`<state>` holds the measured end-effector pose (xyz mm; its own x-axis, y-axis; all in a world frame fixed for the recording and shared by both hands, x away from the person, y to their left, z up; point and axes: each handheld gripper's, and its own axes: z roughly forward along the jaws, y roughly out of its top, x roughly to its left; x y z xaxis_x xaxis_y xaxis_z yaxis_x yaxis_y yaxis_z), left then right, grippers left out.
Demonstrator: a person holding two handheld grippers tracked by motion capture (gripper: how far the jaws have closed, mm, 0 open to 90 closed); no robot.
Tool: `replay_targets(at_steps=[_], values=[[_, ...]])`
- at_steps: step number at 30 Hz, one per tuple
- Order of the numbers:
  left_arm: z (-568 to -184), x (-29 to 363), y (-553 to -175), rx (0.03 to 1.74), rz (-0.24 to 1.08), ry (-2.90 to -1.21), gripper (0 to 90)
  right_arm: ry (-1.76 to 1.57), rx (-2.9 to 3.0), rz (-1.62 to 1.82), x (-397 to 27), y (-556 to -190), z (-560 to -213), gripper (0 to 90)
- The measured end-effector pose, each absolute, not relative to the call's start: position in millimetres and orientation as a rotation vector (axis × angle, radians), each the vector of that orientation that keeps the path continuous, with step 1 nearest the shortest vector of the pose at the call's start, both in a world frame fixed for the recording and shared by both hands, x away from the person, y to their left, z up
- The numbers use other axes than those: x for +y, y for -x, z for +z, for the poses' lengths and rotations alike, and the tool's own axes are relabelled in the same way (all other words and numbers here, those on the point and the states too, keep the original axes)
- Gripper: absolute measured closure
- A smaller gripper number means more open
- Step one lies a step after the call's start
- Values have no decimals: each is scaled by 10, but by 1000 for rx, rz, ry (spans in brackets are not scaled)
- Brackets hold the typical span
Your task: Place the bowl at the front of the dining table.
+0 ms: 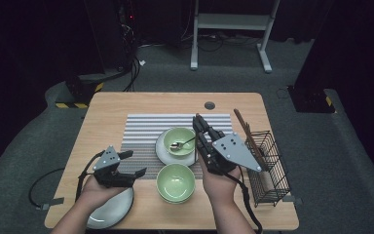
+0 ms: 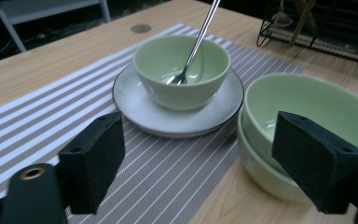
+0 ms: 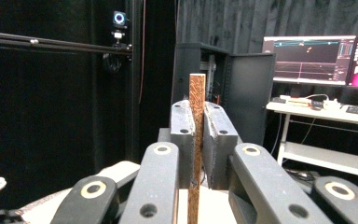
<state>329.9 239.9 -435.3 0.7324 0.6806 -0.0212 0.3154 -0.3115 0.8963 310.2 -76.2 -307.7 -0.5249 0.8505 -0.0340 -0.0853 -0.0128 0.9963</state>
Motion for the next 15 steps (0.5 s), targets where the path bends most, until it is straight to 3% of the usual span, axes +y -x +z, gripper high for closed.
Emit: replay_targets(at_steps=[15], values=[[-4369, 1999, -3285, 690, 436, -1839, 304, -804, 1557, 1684, -613, -3065, -3083, 837]])
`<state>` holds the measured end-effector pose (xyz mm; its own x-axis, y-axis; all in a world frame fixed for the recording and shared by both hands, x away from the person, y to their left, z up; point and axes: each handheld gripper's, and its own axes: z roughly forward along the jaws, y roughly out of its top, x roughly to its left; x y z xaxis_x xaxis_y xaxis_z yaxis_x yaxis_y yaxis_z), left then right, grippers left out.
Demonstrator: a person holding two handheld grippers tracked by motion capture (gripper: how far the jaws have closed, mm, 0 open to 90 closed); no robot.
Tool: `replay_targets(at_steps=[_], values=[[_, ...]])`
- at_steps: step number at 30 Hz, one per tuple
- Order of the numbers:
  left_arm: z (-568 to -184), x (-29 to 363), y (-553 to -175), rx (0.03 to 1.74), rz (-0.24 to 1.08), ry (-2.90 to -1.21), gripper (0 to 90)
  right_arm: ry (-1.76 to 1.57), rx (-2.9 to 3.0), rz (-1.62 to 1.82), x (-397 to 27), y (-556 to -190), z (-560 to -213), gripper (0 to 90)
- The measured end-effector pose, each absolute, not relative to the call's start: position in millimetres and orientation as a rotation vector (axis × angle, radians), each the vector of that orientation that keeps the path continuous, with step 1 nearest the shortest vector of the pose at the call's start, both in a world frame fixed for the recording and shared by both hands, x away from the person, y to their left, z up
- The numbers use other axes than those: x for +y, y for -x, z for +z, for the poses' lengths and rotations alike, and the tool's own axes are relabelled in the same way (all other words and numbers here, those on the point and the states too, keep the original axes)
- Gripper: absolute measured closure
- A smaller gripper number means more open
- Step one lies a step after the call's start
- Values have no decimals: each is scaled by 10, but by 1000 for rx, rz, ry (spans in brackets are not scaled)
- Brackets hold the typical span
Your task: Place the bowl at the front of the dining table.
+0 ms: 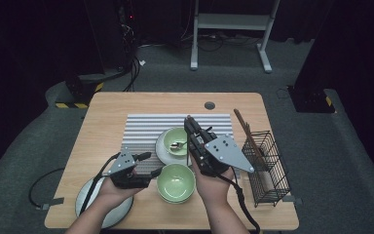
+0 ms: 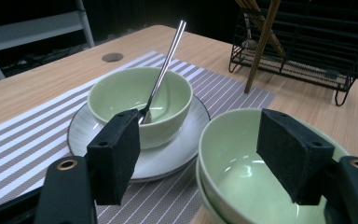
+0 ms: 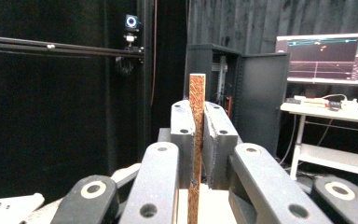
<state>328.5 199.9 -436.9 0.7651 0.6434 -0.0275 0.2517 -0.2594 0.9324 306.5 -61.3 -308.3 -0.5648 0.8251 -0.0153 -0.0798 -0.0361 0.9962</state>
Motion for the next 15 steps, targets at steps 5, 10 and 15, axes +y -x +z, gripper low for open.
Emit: replay_targets(at_steps=[5, 10, 15], values=[[-4364, 1896, -3279, 672, 454, -1817, 343, -791, 1568, 1697, -525, -3058, -3075, 837], [-4385, 1820, -3300, 670, 448, -1796, 390, -784, 1577, 1707, -454, -3068, -3067, 838], [-4419, 1742, -3301, 651, 455, -1784, 438, -778, 1591, 1719, -378, -3080, -3073, 837]])
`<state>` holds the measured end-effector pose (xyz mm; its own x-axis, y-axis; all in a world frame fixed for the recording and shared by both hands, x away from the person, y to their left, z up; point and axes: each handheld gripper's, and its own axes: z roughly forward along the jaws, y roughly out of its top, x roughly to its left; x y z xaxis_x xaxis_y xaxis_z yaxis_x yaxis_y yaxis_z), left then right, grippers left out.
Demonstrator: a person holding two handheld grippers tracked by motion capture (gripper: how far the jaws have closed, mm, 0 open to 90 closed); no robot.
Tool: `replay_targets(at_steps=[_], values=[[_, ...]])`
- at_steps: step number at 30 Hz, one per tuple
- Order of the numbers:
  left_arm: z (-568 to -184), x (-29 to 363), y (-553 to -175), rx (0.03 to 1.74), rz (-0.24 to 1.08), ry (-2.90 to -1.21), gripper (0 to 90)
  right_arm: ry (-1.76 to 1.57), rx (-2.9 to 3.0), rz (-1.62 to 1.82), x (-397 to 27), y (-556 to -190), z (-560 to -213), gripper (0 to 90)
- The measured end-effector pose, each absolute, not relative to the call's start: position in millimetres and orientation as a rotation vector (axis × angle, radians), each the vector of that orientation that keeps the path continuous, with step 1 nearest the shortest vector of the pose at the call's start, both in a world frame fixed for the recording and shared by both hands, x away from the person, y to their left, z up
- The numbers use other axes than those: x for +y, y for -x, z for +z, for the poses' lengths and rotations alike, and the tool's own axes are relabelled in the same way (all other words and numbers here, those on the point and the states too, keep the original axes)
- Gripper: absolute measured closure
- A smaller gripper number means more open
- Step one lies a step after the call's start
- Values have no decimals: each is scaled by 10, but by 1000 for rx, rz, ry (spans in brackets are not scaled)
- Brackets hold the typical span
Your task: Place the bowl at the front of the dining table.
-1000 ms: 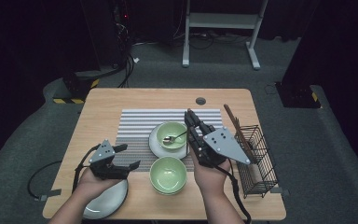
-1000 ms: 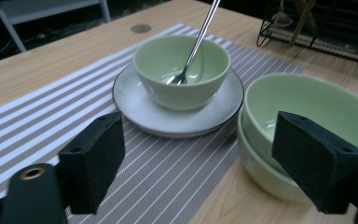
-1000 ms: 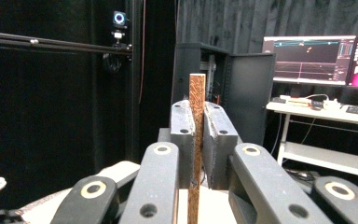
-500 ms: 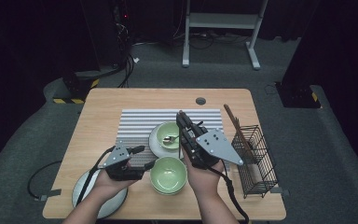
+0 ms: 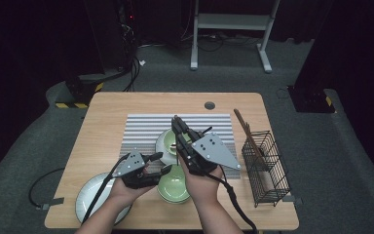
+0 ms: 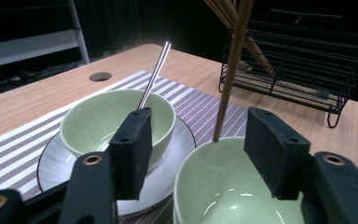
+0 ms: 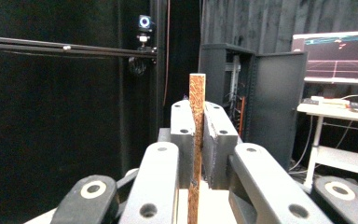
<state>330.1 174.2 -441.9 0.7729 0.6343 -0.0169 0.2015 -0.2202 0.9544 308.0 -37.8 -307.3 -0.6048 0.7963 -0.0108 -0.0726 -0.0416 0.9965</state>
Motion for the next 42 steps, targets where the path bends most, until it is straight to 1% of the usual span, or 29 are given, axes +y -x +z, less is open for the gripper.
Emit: replay_targets(at_steps=[4, 8, 11, 15, 19, 23, 30, 32, 35, 36, 38, 42], values=[[-4428, 1707, -3297, 639, 464, -1769, 498, -776, 1600, 1735, -310, -3076, -3063, 837], [-4421, 1690, -3284, 624, 469, -1759, 593, -763, 1606, 1749, -247, -3062, -3034, 836], [-4422, 1681, -3275, 616, 487, -1763, 640, -756, 1611, 1755, -205, -3054, -3017, 836], [-4417, 1691, -3278, 620, 478, -1745, 703, -751, 1615, 1760, -170, -3055, -3010, 836], [-4412, 1695, -3266, 606, 493, -1739, 789, -753, 1618, 1766, -154, -3057, -3005, 836], [-4412, 1707, -3253, 602, 505, -1726, 840, -754, 1620, 1767, -157, -3067, -2997, 836], [-4423, 1718, -3227, 594, 525, -1729, 850, -772, 1624, 1768, -180, -3092, -2997, 824], [-4421, 1718, -3219, 590, 533, -1735, 852, -787, 1626, 1763, -182, -3107, -2996, 765], [-4410, 1731, -3219, 612, 511, -1725, 853, -794, 1643, 1749, -186, -3128, -3005, 662], [-4405, 1738, -3223, 620, 501, -1719, 853, -795, 1647, 1738, -184, -3130, -3013, 641], [-4397, 1752, -3232, 636, 486, -1709, 853, -802, 1658, 1723, -177, -3129, -3043, 608], [-4387, 1772, -3235, 645, 481, -1705, 853, -798, 1695, 1674, -147, -3132, -3143, 581]])
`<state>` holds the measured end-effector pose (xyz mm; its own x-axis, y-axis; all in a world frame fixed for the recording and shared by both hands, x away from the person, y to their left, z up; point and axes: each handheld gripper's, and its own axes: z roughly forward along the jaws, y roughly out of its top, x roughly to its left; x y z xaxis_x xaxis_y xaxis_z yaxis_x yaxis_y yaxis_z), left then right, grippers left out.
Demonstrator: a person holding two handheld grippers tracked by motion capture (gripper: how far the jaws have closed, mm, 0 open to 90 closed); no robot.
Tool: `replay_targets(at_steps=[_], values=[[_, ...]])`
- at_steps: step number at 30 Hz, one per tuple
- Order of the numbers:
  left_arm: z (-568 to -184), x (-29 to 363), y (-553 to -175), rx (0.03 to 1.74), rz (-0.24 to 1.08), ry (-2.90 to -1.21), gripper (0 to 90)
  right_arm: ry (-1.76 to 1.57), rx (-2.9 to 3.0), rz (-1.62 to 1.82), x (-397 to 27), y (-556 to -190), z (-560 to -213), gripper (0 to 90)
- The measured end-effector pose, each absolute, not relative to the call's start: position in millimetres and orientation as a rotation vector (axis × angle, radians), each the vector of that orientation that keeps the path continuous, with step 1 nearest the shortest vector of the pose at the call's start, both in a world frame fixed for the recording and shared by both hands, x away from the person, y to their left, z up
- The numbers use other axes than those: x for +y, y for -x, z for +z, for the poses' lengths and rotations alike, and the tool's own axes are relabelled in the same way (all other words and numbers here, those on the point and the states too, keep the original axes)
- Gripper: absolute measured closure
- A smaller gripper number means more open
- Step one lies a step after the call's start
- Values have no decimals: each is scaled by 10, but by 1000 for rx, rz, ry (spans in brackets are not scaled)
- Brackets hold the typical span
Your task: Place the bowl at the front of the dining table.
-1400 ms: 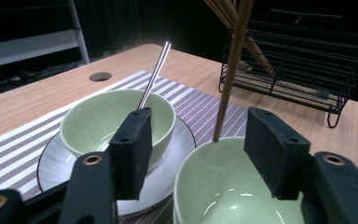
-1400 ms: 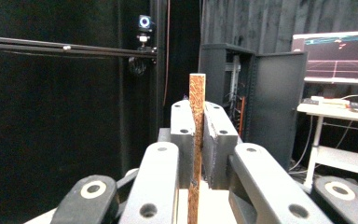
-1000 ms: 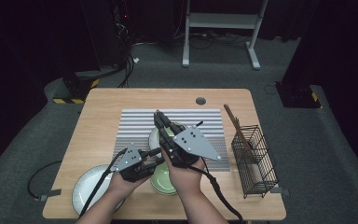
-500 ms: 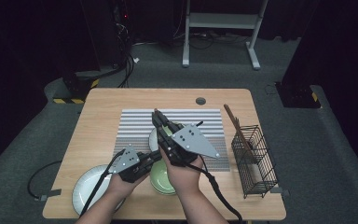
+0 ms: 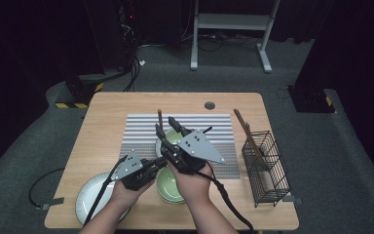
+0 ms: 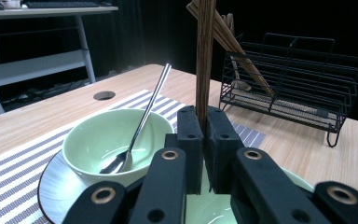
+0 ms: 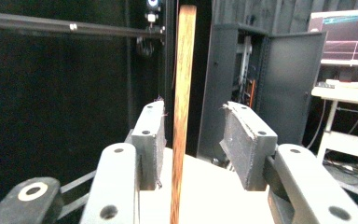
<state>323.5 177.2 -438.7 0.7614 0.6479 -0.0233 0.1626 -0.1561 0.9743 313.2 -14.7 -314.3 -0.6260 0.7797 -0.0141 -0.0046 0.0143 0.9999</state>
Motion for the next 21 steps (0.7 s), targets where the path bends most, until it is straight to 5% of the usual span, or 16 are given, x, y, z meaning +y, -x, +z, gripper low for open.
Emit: replay_targets(at_steps=[21], values=[[-4388, 1860, -3192, 647, 471, -1690, 853, -854, 1797, 1584, -111, -3234, -3598, 570]])
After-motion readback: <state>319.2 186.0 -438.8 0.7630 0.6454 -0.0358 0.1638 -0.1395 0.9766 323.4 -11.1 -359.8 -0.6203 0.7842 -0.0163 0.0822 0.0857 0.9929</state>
